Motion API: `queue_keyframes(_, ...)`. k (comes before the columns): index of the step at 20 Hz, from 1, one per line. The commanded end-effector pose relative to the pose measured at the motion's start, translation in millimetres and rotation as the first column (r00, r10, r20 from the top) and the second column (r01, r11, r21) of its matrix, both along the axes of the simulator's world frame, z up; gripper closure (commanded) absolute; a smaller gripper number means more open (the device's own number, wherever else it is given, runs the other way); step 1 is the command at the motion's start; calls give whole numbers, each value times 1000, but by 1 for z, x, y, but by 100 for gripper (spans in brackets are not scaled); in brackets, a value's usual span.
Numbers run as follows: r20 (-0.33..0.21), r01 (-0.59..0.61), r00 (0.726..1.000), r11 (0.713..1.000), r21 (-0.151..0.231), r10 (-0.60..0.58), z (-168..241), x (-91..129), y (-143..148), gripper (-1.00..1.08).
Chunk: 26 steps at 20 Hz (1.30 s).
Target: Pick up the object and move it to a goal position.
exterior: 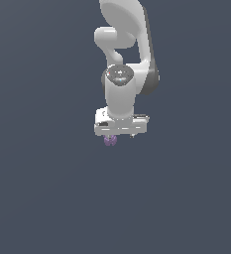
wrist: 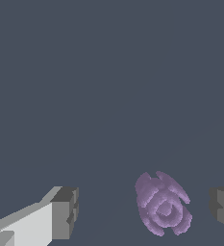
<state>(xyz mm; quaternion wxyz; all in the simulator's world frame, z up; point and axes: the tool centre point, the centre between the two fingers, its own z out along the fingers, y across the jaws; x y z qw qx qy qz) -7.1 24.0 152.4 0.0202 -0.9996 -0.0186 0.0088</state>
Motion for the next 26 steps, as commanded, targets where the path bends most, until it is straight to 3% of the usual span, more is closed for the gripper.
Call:
queue_keyframes(1,0,0,1000,1000,0,0,0,0,0,-92)
queue_keyframes(10,21,46,999,999,4,-46,5,4,-30,-92)
queue_keyframes(16,20,43,999,999,3,-44,4,4,-30,-92)
queue_keyframes(26,21,-11,1000,1000,-15,12,-20,-19,-38,-92)
